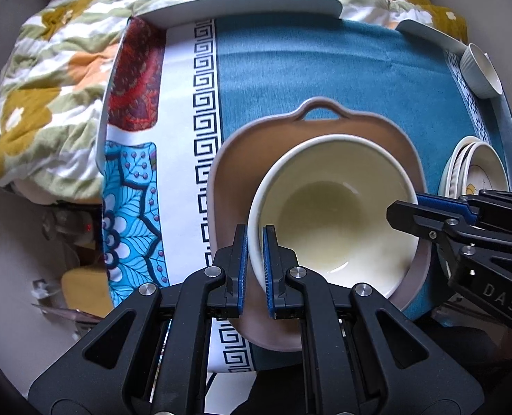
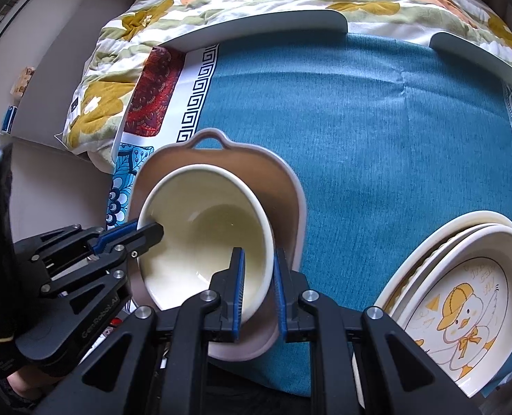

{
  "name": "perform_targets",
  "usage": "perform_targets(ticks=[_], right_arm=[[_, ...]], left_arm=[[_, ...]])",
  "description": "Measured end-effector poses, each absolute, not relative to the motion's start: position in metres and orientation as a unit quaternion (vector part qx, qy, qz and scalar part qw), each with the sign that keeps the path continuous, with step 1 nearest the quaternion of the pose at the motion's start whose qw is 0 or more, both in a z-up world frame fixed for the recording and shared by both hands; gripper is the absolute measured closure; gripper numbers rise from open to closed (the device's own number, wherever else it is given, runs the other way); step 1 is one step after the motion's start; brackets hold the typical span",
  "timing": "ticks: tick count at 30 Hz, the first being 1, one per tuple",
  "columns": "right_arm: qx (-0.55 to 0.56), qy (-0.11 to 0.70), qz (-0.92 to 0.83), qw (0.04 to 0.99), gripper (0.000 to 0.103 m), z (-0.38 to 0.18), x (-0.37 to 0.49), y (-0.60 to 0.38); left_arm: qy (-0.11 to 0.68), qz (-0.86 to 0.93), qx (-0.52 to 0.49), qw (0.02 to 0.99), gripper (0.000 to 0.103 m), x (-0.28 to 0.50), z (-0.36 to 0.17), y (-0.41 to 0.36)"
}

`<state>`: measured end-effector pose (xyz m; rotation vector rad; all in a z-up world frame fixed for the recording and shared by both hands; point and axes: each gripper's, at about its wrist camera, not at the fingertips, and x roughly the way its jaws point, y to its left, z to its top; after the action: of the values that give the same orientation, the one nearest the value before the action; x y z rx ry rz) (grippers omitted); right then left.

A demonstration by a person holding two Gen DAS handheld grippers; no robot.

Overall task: Organize plates and bowls
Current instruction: 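Carry the cream bowl with both tools into the mauve basin and open both, then grasp the white bowl rim with the left tool while the right tool grips it too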

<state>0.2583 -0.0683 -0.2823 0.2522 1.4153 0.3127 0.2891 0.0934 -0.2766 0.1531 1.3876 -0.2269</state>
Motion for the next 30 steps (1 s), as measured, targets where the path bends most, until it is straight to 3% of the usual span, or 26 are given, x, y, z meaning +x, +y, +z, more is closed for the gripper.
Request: perform_targets(ticks=[12,23,24,26,27,28,29,30], right_arm=[[0.106,0.618,0.138,0.766,0.088,-0.254,0.252,-0.074],[0.173,0.534,0.147,0.814,0.088,-0.188,0.224,-0.158],[0.175,0.524,0.141,0.821,0.088,-0.182,0.220,-0.173],[0.177,0.512,0.131,0.830,0.088,-0.171,0.214,-0.204],[0.178,0.509,0.124,0.833,0.083,-0.168,0.211,-0.221],[0.179,0.507,0.115,0.835,0.070,-0.165,0.207,-0.240],[0.180,0.505,0.110,0.837,0.061,-0.164,0.205,-0.255],[0.192,0.497,0.101,0.840,0.038,-0.163,0.199,-0.288]], left_arm=[[0.627,-0.114,0.042,0.770,0.096,0.280,-0.252,0.102],[0.548,-0.162,0.011,0.821,0.092,0.261,-0.170,0.041],[0.541,-0.165,0.012,0.825,0.086,0.261,-0.165,0.030],[0.531,-0.170,0.010,0.830,0.060,0.261,-0.157,0.003],[0.528,-0.173,0.007,0.832,0.036,0.261,-0.154,-0.007],[0.522,-0.180,0.003,0.834,0.022,0.262,-0.150,-0.021],[0.513,-0.189,-0.003,0.838,0.020,0.263,-0.144,-0.040],[0.508,-0.193,-0.006,0.839,0.017,0.264,-0.141,-0.055]])
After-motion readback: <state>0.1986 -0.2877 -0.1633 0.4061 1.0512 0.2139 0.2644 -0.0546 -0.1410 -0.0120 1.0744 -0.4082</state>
